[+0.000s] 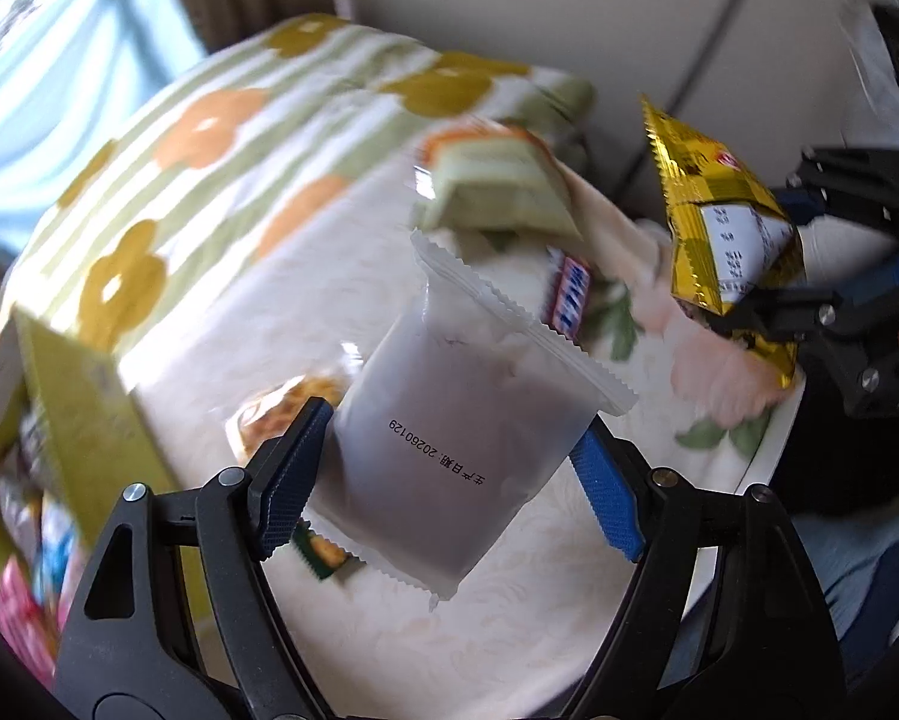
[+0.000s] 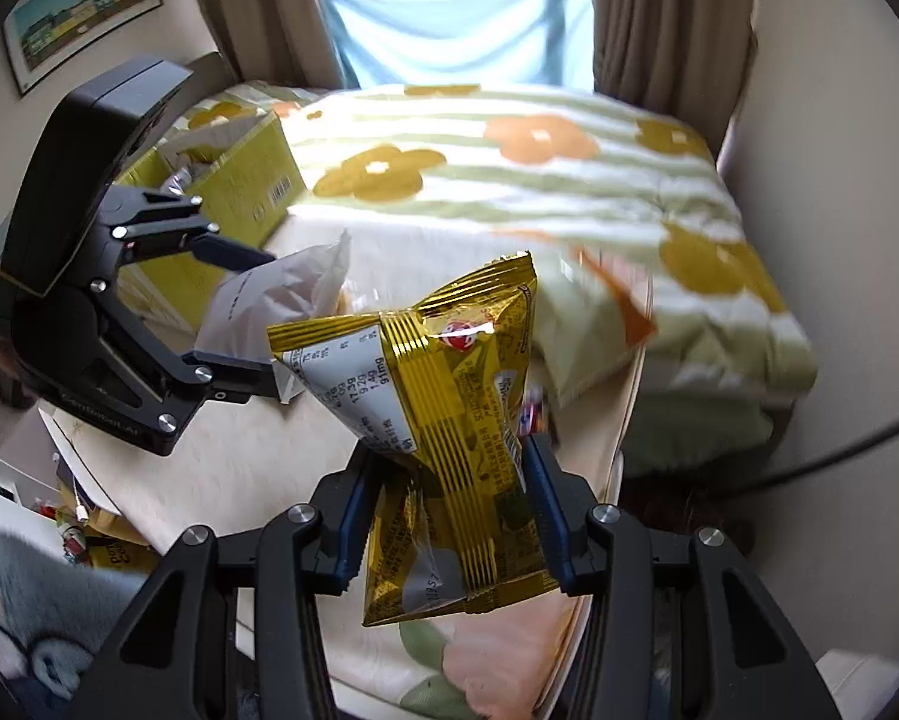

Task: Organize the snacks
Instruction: 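Carry the white pack and gold bag into the yellow box and open both grippers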

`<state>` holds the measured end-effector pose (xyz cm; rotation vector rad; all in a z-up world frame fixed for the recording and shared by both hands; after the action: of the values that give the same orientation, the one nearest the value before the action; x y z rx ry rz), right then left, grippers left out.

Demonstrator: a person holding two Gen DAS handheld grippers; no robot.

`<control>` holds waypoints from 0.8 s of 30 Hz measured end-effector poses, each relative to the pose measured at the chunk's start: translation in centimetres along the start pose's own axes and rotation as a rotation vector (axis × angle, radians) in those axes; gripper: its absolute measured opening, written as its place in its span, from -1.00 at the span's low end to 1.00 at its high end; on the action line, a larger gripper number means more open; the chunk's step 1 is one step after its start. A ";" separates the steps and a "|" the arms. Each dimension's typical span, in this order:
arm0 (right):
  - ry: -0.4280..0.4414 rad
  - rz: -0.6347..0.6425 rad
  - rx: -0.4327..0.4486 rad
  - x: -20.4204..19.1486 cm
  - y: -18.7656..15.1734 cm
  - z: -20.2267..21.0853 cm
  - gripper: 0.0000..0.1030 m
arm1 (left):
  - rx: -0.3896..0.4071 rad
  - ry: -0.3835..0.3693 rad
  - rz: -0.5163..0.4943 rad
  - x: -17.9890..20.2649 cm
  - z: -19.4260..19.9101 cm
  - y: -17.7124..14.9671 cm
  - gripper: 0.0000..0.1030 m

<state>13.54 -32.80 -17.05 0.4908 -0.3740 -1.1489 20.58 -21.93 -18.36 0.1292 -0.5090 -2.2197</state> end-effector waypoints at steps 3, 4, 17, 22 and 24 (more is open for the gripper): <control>-0.002 0.045 0.046 -0.5 2.2 1.0 -0.15 | 0.038 0.036 0.104 -1.7 2.5 0.5 0.48; 0.013 0.055 0.062 -0.8 3.2 1.3 -0.15 | 0.057 0.041 0.135 -2.4 3.6 0.6 0.48; 0.117 0.106 0.110 -7.6 14.5 0.2 -0.15 | 0.181 0.128 0.418 -17.1 11.4 -1.0 0.48; 0.132 0.109 0.118 -11.3 19.0 -1.6 -0.15 | 0.184 0.149 0.493 -24.4 12.8 -2.7 0.48; 0.141 0.111 0.119 -12.8 20.8 -2.6 -0.15 | 0.186 0.168 0.523 -27.0 13.0 -3.2 0.48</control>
<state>26.25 -13.64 -8.22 0.6438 -0.3445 -0.9824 32.35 4.46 -9.84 0.2478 -0.5795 -1.6361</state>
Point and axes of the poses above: each gripper's, at about its wrist camera, not at the fingertips, and z roughly against the way its jaws point, x to its right, y to its top, the point moved 1 cm from there along -z, roughly the way its jaws point, and after that the axes turned 11 degrees about z, right-handed, at the moved point
